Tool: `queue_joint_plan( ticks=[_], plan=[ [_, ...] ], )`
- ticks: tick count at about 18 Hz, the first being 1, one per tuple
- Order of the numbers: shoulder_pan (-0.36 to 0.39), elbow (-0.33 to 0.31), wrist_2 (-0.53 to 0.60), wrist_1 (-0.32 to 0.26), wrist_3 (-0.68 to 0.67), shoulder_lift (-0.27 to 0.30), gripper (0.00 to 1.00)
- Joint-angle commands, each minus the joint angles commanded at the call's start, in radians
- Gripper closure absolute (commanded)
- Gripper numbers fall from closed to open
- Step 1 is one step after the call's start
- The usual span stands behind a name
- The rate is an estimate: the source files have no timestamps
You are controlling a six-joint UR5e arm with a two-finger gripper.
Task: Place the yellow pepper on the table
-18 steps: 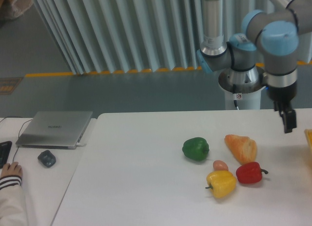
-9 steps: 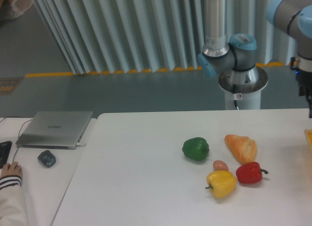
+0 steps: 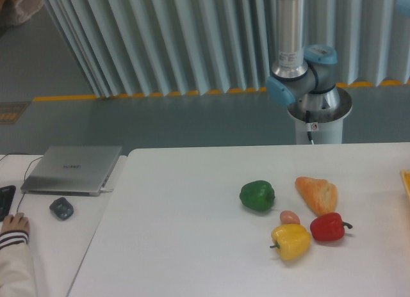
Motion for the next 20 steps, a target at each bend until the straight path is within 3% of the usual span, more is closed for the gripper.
queue_joint_plan(
  ticks=[10, 15, 20],
  plan=[
    [0.227, -0.026, 0.006, -0.012, 0.215, 0.057, 0.00],
    [0.328, -0.031, 0.009, -0.009, 0.318, 0.057, 0.00],
    [0.488, -0.043, 0.012, 0.006, 0.458, 0.043, 0.00]
  ],
)
